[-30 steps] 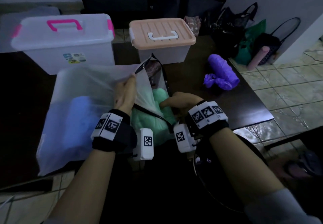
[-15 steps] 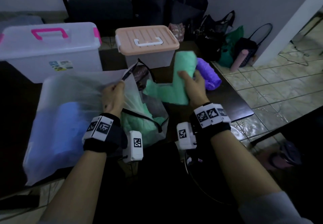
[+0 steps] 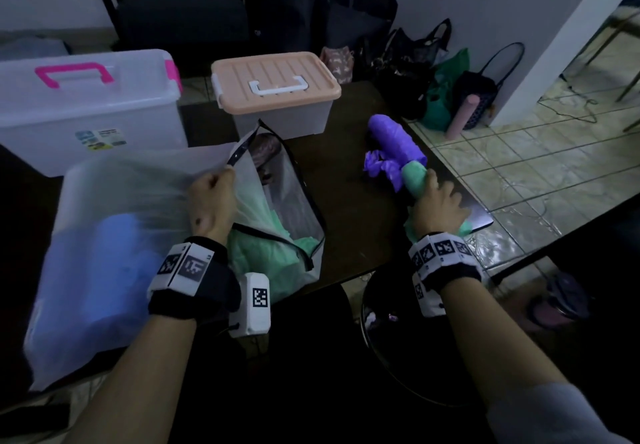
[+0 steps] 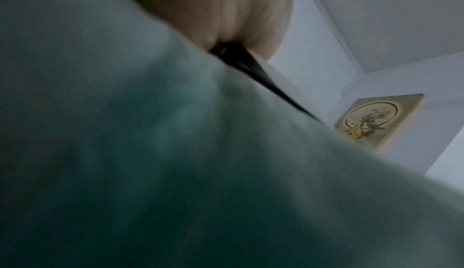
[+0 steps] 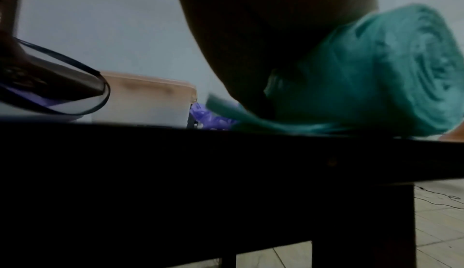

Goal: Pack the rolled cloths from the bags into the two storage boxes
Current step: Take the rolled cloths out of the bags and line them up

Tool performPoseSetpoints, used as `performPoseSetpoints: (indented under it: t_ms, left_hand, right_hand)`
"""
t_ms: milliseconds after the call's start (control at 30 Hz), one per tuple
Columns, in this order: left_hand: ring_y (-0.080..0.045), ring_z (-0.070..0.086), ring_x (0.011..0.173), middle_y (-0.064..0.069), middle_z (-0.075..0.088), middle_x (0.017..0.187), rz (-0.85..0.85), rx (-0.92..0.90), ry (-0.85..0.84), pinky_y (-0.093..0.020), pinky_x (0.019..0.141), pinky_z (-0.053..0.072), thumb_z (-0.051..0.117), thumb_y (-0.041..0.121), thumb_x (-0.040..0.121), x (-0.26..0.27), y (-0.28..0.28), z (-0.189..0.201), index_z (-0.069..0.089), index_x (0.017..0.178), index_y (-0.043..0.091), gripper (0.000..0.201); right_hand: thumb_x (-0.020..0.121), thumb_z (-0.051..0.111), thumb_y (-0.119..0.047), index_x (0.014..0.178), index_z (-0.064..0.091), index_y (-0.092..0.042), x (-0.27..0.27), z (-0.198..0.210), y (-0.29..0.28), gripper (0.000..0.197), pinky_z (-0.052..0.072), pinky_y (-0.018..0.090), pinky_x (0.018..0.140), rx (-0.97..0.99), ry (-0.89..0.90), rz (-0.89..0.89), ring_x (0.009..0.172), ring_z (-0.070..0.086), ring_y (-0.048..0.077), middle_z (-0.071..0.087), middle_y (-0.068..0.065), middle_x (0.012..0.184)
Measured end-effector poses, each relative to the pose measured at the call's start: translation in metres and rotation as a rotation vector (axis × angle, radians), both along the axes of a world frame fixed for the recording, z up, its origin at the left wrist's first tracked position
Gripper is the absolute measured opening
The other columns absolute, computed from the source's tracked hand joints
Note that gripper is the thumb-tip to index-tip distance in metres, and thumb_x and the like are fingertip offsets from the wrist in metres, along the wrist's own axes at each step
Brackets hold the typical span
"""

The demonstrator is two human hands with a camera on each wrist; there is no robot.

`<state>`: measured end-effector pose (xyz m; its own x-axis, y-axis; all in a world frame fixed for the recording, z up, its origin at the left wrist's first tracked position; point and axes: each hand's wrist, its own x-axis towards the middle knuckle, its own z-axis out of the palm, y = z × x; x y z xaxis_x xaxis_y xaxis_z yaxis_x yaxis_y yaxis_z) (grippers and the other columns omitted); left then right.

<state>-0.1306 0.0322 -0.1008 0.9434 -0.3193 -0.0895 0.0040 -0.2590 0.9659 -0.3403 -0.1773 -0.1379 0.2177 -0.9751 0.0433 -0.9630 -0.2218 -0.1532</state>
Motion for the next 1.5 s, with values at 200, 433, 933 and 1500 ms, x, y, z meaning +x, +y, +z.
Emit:
performPoseSetpoints:
  t_ms: [200, 433, 933, 1500]
  left_hand:
    - [-0.017, 0.037, 0.055, -0.002, 0.041, 0.057, -0.006, 0.009, -0.020, -0.030, 0.058, 0.031, 0.047, 0.025, 0.092, 0.000, 0.001, 0.000, 0.046, 0.058, 0.017, 0.036]
    - [-0.023, 0.053, 0.066, -0.003, 0.057, 0.067, 0.031, 0.015, 0.020, -0.037, 0.070, 0.044, 0.043, 0.029, 0.092, 0.010, 0.003, 0.003, 0.053, 0.070, 0.017, 0.027]
    - [-0.031, 0.058, 0.107, -0.013, 0.062, 0.119, 0.124, -0.034, 0.300, -0.047, 0.097, 0.047, 0.037, 0.023, 0.087, 0.047, 0.007, -0.003, 0.058, 0.122, 0.007, 0.043]
    - [-0.042, 0.060, 0.087, -0.018, 0.058, 0.078, 0.129, -0.091, 0.115, -0.041, 0.076, 0.044, 0.042, 0.038, 0.082, 0.034, 0.010, -0.016, 0.051, 0.064, 0.012, 0.034]
  right_hand:
    - [0.092, 0.036, -0.032, 0.150, 0.002, -0.010, 0.019, -0.002, -0.004, 0.070, 0.008, 0.060, 0.110, 0.034, 0.067, 0.049, 0.144, 0.006, 0.032, 0.013, 0.011, 0.156]
    - [0.095, 0.029, -0.042, 0.151, 0.004, -0.013, 0.028, 0.016, -0.009, 0.068, -0.008, 0.060, 0.111, 0.159, -0.146, 0.001, 0.146, -0.006, 0.029, 0.010, 0.010, 0.158]
    - [0.072, 0.053, 0.003, 0.120, 0.060, -0.010, 0.150, 0.071, 0.060, 0.049, 0.041, 0.029, 0.091, 0.176, -0.271, 1.112, 0.112, 0.055, 0.028, 0.061, 0.011, 0.119]
    - [0.069, 0.066, -0.048, 0.119, 0.043, -0.008, 0.163, 0.043, 0.052, 0.068, 0.034, 0.037, 0.083, 0.045, 0.040, 1.131, 0.105, 0.049, 0.031, 0.054, 0.012, 0.114]
